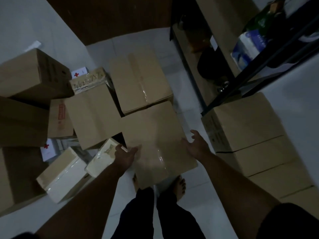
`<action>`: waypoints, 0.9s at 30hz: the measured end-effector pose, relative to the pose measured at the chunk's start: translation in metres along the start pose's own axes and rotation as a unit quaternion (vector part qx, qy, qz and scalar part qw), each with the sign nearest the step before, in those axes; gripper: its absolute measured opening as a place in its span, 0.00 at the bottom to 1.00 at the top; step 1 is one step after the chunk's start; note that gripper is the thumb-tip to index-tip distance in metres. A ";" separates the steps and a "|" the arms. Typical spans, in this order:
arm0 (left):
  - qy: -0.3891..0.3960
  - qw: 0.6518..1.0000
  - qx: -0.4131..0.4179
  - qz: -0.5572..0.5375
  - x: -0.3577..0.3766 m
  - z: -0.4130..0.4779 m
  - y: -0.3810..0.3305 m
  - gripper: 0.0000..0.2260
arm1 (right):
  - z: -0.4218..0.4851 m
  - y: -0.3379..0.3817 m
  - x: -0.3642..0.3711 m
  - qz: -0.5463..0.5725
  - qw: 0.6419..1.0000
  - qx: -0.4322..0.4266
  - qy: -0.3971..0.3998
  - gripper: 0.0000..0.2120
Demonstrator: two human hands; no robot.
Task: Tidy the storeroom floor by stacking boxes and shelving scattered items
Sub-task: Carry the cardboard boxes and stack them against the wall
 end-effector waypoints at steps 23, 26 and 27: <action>0.079 0.994 0.017 -0.070 0.047 0.053 0.018 0.41 | 0.012 -0.034 0.043 -0.023 0.998 0.031 -0.050 0.45; 0.096 0.994 0.025 -0.041 0.050 0.021 0.012 0.38 | -0.025 -0.033 0.024 -0.019 0.995 0.070 -0.072 0.45; 0.105 0.994 0.031 -0.031 0.051 0.012 0.010 0.38 | -0.038 -0.030 0.015 -0.013 0.993 0.076 -0.086 0.44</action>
Point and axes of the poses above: each hand's wrist, its own z-axis towards the middle knuckle, its own x-axis out of the palm, y = z × x, the point moved 5 cm from there along z, towards the middle knuckle, and after that the axes turned 14 degrees about -x, right-handed, at the moved point
